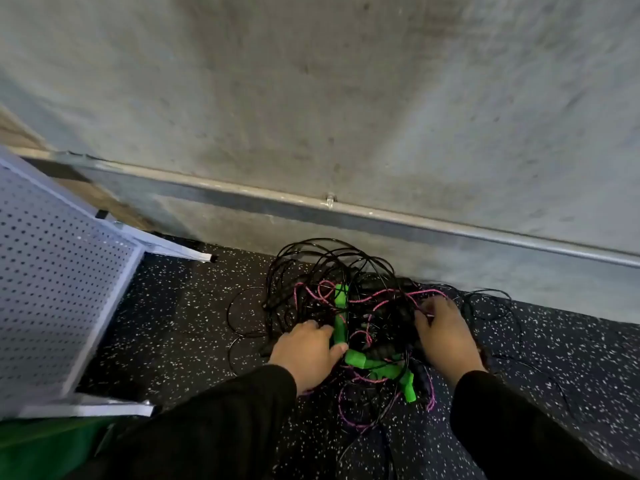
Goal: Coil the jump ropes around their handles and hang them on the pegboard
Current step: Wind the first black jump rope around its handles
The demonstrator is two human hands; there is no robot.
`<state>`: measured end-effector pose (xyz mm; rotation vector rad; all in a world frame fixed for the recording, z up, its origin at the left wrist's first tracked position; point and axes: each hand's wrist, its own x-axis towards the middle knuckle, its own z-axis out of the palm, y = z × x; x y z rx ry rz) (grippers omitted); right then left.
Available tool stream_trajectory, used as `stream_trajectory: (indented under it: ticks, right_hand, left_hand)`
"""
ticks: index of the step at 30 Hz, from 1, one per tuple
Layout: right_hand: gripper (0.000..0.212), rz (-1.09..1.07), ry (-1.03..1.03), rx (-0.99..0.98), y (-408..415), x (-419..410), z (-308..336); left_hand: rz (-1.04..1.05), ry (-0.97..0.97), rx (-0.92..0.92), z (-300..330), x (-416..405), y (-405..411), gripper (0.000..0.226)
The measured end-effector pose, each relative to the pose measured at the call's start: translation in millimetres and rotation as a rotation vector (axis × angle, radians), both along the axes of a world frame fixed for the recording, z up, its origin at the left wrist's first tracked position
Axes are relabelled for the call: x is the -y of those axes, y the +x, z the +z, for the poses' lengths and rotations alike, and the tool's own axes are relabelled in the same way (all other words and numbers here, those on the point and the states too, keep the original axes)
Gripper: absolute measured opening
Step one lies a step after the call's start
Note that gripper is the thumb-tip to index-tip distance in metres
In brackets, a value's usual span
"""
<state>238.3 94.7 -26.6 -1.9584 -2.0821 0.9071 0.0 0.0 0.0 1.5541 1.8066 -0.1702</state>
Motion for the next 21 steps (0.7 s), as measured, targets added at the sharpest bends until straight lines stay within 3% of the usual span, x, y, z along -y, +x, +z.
stream_trajectory:
  ticks: [2, 5, 9, 13, 17, 21]
  right_hand:
    - [0.026, -0.054, -0.003, 0.008, 7.8, 10.5, -13.3]
    - [0.049, 0.06, -0.069, 0.089, 16.6, 20.4, -33.6]
    - [0.031, 0.072, -0.203, 0.084, 6.3, 9.2, -38.1]
    - [0.02, 0.073, -0.077, 0.081, -5.7, 8.8, -25.2]
    - [0.021, 0.039, 0.096, -0.055, -15.3, 2.4, 29.9]
    - [0.022, -0.082, 0.026, -0.385, -17.8, 12.6, 94.0]
  left_hand:
    - [-0.019, -0.025, 0.043, -6.8, -9.8, 3.1, 0.055]
    - [-0.018, 0.041, 0.082, -2.5, -25.2, 12.1, 0.053]
    - [-0.099, 0.131, 0.042, 11.1, -20.5, 25.3, 0.054]
    - [-0.115, 0.176, 0.029, 37.0, -11.3, 21.3, 0.053]
    - [-0.056, 0.211, 0.052, 69.6, -7.9, 13.0, 0.051]
    - [-0.012, 0.252, 0.106, 104.1, 7.0, 13.5, 0.048]
